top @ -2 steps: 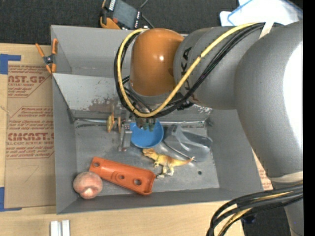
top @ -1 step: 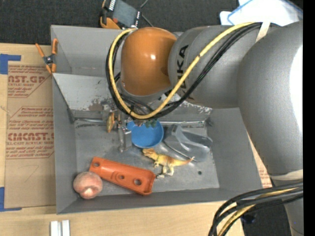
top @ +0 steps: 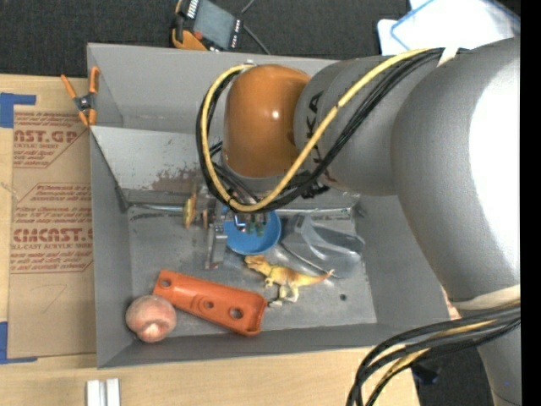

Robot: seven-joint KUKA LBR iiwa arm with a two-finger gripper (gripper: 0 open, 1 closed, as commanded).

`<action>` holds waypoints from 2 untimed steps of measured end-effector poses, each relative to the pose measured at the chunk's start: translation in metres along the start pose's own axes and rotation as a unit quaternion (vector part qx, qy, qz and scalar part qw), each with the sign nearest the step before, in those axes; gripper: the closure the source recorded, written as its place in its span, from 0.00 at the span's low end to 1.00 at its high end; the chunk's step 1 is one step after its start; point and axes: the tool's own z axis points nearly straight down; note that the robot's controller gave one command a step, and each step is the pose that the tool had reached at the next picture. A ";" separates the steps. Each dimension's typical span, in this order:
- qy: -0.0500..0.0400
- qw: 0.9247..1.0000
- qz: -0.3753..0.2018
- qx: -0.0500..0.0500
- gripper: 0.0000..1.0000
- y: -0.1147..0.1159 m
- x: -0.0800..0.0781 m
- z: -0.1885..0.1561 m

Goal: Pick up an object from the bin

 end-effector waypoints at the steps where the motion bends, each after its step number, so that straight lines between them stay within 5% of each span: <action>1: -0.003 0.995 -0.102 -0.001 0.00 -0.003 0.002 -0.002; 2: -0.003 0.994 -0.107 0.000 0.00 -0.043 -0.009 0.034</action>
Offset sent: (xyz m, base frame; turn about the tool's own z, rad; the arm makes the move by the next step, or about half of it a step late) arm 0.0077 -0.0423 -0.0352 -0.2153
